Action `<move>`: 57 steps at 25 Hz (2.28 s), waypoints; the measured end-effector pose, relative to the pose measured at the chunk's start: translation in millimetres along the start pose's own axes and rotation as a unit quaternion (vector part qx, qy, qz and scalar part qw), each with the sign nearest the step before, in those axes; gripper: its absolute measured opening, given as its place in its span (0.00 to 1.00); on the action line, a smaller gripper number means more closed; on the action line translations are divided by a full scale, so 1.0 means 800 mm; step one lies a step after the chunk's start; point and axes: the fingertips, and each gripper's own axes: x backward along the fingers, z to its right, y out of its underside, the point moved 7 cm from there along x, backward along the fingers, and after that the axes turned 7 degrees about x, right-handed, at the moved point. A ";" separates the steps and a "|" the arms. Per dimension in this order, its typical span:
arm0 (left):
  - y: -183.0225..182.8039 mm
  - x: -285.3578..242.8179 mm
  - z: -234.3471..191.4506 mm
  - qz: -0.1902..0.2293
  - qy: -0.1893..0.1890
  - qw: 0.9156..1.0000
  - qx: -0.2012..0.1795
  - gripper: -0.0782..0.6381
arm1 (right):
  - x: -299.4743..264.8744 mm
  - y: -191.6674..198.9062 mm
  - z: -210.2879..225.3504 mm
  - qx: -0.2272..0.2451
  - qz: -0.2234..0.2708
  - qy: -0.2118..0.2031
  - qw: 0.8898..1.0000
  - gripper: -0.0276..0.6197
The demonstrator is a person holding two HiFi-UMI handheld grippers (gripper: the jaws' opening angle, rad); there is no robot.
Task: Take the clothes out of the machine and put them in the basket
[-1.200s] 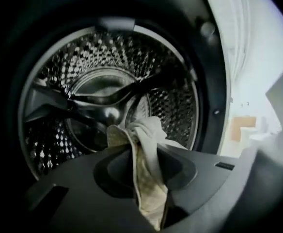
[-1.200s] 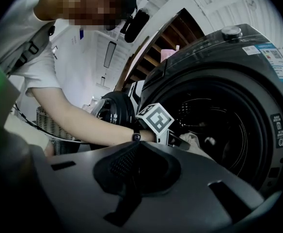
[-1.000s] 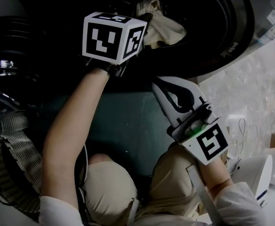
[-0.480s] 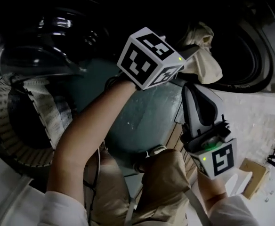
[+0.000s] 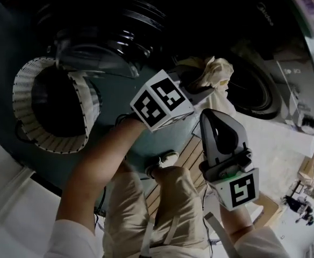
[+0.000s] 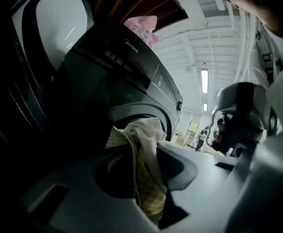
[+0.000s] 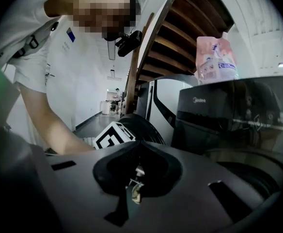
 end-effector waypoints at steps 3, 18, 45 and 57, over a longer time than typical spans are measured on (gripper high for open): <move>-0.024 0.033 0.023 0.025 -0.008 0.999 0.030 0.26 | 0.002 -0.045 0.004 0.000 -0.003 -0.022 1.000 0.06; -0.201 0.222 0.213 0.129 -0.233 0.961 0.077 0.26 | 0.076 -0.327 0.036 0.014 0.097 -0.175 0.980 0.06; -0.223 0.658 0.344 0.353 -0.503 0.782 0.105 0.27 | -0.089 -0.578 -0.208 0.098 0.129 -0.370 0.915 0.06; -0.207 0.677 0.306 0.389 -0.606 0.677 0.154 0.27 | -0.194 -0.564 -0.208 0.098 0.121 -0.467 0.871 0.06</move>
